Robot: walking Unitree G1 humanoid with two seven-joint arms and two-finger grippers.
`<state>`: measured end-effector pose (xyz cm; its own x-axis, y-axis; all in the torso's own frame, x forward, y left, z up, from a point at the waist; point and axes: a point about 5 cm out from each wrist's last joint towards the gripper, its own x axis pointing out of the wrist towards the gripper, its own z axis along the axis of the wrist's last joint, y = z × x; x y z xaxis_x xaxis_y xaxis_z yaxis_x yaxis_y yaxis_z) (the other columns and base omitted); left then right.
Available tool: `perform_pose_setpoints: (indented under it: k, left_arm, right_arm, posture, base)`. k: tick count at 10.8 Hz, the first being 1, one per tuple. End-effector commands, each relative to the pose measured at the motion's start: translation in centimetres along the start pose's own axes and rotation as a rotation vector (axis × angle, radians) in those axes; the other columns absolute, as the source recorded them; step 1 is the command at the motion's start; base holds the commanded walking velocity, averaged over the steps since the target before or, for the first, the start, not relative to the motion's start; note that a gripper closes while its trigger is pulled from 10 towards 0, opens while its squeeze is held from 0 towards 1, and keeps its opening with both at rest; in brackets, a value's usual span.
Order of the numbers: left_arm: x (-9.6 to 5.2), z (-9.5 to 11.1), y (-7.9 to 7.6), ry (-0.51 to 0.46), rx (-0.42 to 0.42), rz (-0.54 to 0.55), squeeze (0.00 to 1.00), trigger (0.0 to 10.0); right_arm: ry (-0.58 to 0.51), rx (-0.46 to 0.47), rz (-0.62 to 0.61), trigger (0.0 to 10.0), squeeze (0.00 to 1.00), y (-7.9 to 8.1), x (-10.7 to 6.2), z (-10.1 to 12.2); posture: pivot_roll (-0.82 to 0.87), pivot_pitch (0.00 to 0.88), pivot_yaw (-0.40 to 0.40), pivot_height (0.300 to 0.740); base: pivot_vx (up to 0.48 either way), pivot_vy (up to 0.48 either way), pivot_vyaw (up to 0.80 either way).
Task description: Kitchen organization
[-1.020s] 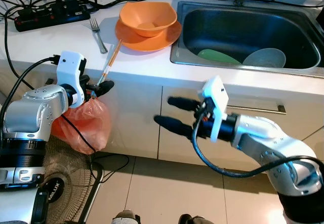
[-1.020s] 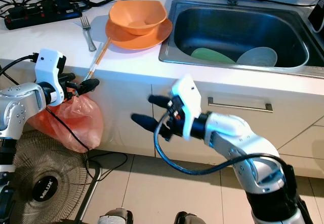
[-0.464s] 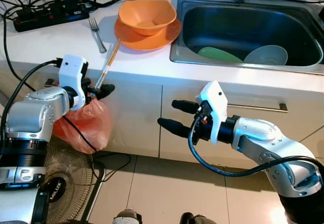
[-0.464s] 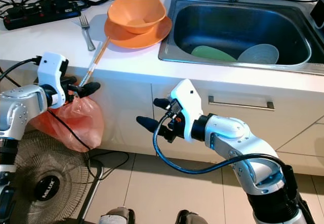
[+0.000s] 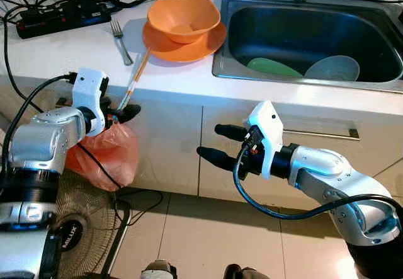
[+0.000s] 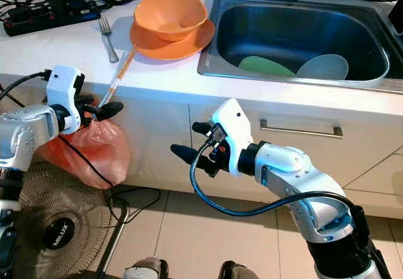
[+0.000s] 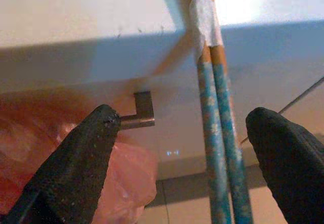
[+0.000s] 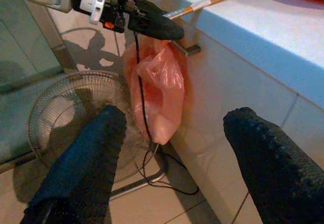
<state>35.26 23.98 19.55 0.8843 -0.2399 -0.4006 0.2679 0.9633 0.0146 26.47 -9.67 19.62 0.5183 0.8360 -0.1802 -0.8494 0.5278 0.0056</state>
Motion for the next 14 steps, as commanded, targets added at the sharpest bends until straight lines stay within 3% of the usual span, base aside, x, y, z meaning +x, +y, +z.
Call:
perform_pose_setpoints:
  k: [1, 5, 6, 7, 8, 9, 10, 14]
  left_arm:
    - [0.1, 0.27, 0.19, -0.001, 0.016, 0.003, 0.0, 10.0]
    - [0.52, -0.52, 0.37, 0.016, 0.0, -0.021, 0.0, 9.9]
    - [0.54, -0.53, 0.36, 0.01, -0.007, -0.028, 0.0, 5.3]
    - [0.55, -0.53, 0.35, 0.007, -0.009, -0.032, 0.0, 2.0]
    - [0.55, -0.52, 0.36, 0.006, -0.009, -0.034, 0.0, 1.3]
    - [0.56, -0.52, 0.41, 0.007, -0.008, -0.034, 0.0, 1.4]
    - [0.55, -0.54, 0.43, 0.007, -0.007, -0.032, 0.0, 0.0]
    - [0.62, -0.15, 0.47, -0.006, -0.001, -0.023, 0.0, 0.4]
  right_arm:
    - [-0.003, -0.005, 0.004, 10.0, 0.0, 0.25, 0.0, 0.02]
    - [-0.01, -0.002, 0.003, 10.0, 0.0, 0.45, -0.1, 0.04]
    - [-0.01, -0.001, 0.001, 10.0, 0.0, 0.47, -0.1, -0.01]
    - [-0.01, 0.001, 0.0, 10.0, 0.0, 0.49, -0.09, -0.04]
    - [-0.011, 0.002, 0.0, 10.0, 0.0, 0.53, -0.08, -0.05]
    - [-0.011, 0.002, -0.001, 10.0, 0.0, 0.51, -0.04, -0.05]
    - [-0.011, 0.002, -0.003, 10.0, 0.0, 0.48, -0.04, -0.06]
    - [-0.008, 0.002, -0.008, 10.0, 0.0, 0.37, -0.01, -0.13]
  posture:
    - [0.13, 0.148, 0.032, 0.74]
    - [0.13, 0.153, 0.037, 0.74]
    - [0.13, 0.152, 0.039, 0.74]
    - [0.13, 0.152, 0.039, 0.74]
    - [0.13, 0.152, 0.04, 0.74]
    - [0.13, 0.152, 0.041, 0.74]
    - [0.13, 0.15, 0.041, 0.74]
    - [0.13, 0.147, 0.042, 0.74]
  base:
    - [0.0, 0.0, 0.0]
    - [0.0, 0.0, 0.0]
    - [0.0, 0.0, 0.0]
    - [0.0, 0.0, 0.0]
    - [0.0, 0.0, 0.0]
    - [0.0, 0.0, 0.0]
    - [0.0, 0.0, 0.0]
    - [0.0, 0.0, 0.0]
